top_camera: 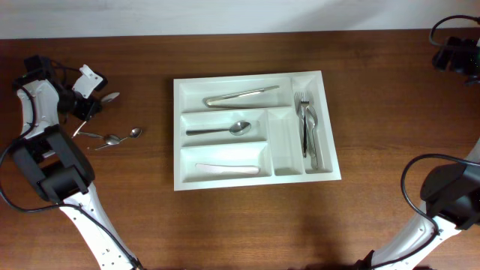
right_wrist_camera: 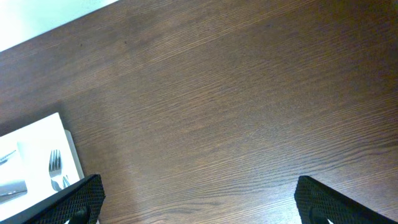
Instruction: Pack container
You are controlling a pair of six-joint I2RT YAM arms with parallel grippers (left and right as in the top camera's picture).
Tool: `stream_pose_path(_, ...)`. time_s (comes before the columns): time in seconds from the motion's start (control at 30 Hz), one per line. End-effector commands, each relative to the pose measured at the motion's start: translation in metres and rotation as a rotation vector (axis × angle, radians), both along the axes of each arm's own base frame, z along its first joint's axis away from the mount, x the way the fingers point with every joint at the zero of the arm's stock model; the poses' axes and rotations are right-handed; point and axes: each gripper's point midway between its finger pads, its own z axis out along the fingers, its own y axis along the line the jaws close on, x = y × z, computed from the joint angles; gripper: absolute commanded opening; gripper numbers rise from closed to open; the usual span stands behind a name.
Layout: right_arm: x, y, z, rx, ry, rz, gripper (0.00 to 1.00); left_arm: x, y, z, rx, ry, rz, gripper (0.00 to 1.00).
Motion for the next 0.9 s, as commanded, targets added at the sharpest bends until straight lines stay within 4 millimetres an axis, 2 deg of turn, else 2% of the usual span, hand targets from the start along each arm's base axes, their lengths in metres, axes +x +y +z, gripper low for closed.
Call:
stream_pose_path(0.0,-0.002,-0.001,0.002,-0.001,-0.001,-0.011,0.99,-0.014,-0.013,-0.028,-0.060,0.077,-0.012,0.02)
stream_pose_path(0.2,-0.002,-0.001,0.002,-0.001,-0.001,-0.011,0.99,-0.017,-0.021,-0.009,-0.086,0.076,-0.015,0.02)
stream_pose_path(0.4,-0.002,-0.001,0.002,-0.001,-0.001,-0.011,0.99,-0.014,-0.027,0.028,-0.066,0.038,-0.030,0.02)
stream_pose_path(0.73,-0.002,-0.001,0.002,-0.001,-0.001,-0.011,0.99,-0.012,-0.039,0.069,-0.034,-0.014,-0.056,0.02)
stream_pose_path(0.87,-0.002,-0.001,0.002,-0.001,-0.001,-0.011,0.99,-0.014,-0.045,0.095,-0.020,-0.044,-0.067,0.02)
